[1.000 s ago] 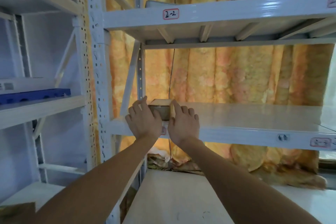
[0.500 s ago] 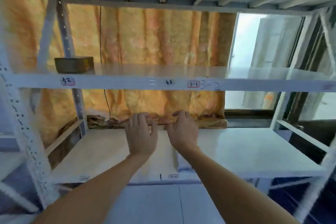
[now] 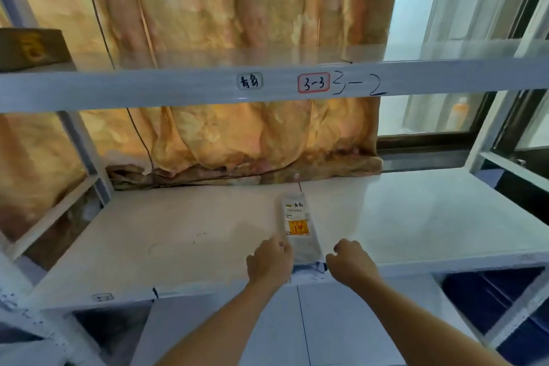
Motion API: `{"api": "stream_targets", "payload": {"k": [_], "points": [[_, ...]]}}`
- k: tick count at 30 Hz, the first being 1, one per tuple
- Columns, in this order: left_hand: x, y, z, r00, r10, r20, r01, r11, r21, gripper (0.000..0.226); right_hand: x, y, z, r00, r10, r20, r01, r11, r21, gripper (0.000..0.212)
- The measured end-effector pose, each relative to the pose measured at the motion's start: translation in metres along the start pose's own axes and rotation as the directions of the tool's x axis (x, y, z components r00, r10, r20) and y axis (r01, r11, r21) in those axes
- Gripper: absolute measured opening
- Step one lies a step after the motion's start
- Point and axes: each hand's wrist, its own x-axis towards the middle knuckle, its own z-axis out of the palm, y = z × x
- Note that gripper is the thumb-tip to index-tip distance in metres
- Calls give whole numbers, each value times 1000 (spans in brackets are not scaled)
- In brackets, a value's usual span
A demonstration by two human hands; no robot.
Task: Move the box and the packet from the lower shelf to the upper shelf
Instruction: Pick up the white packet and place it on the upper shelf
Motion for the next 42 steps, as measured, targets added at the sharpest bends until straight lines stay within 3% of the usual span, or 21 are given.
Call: {"api": "stream_targets", "payload": {"k": [6,10,17,23,28,36,42], "points": [[66,-20,47,999,41,-21,-41,999,32,33,69,-20,45,999,23,36,-28,986,162,47],[81,-18,62,999,11,-49,-11,1000,-12,28,94,-18,58,997,40,59,-48,988,149,46],[58,-3,69,995,-66,-73,53,983,-175,17,78,-1,46,999,41,18,-44,953,299,23],[-12,39,42,993,-16,-118,-9,979,-206,14,13,20,-12,997,-13,-75,36,948,317,27],[-100,87,-4,966,90,-241,-138,972,-191,15,-81,37,-77,977,-91,-193,162,904,395,26],[-240,137,-87,884,172,-434,-294,928,-231,16,-218,38,-165,888,-251,-384,408,815,411,19],[-300,177,-141,813,223,-538,-402,884,-240,17,-275,25,-220,826,-307,-472,508,768,390,25]]}}
